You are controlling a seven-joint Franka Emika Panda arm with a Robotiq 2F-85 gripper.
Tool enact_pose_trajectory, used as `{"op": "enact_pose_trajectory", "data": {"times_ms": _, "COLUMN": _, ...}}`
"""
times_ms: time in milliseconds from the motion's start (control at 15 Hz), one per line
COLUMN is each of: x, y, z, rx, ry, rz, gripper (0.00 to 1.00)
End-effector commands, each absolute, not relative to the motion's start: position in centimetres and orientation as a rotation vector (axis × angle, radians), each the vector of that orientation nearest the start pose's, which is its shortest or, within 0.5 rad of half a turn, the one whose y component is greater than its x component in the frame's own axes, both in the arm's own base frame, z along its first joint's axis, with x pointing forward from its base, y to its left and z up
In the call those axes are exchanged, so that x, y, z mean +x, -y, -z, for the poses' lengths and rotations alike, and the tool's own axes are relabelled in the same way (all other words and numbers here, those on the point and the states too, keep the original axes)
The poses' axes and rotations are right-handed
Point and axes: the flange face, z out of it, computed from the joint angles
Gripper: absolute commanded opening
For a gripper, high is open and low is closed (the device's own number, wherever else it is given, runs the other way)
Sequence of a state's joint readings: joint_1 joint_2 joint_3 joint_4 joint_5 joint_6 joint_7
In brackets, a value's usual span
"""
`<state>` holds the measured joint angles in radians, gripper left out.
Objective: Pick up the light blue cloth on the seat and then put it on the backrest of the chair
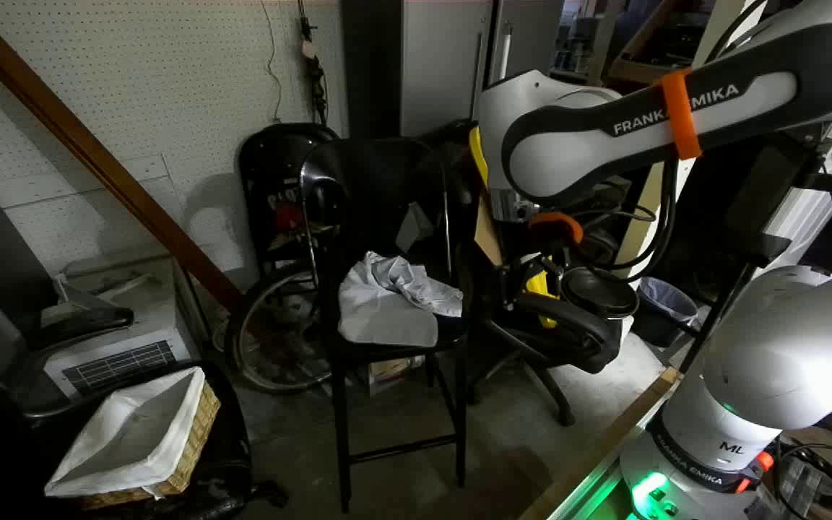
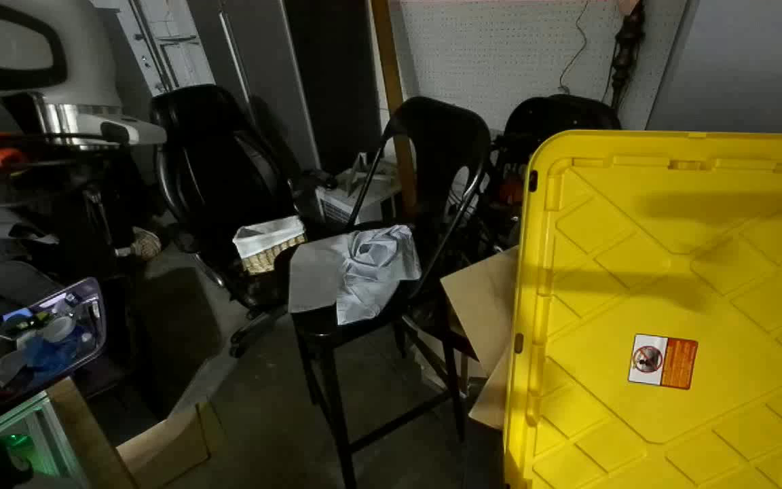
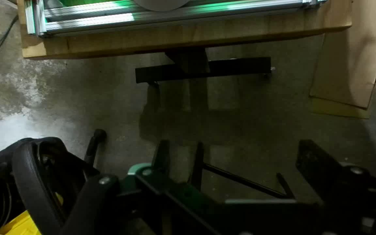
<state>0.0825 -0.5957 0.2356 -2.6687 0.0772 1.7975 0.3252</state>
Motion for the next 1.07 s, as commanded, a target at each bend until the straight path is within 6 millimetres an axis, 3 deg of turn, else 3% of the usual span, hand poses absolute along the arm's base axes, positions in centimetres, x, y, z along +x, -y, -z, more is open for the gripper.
{"op": "enact_pose_trajectory", "data": {"times_ms": 0, "x": 30.7, "y": -10.3, "z": -39.7, "rx": -3.251, "ry": -0.153, "rz": -0.42, "gripper": 1.0}}
{"op": "enact_pose_trajectory", "data": {"times_ms": 733, "x": 30.7, "y": -10.3, "z": -39.7, "rx": -3.251, "ry": -0.153, "rz": -0.42, "gripper": 1.0}}
{"op": "enact_pose_trajectory", "data": {"times_ms": 1000, "x": 35.6, "y": -11.0, "z": -37.5, "rx": -3.185, "ry": -0.219, "rz": -0.307, "gripper": 1.0}}
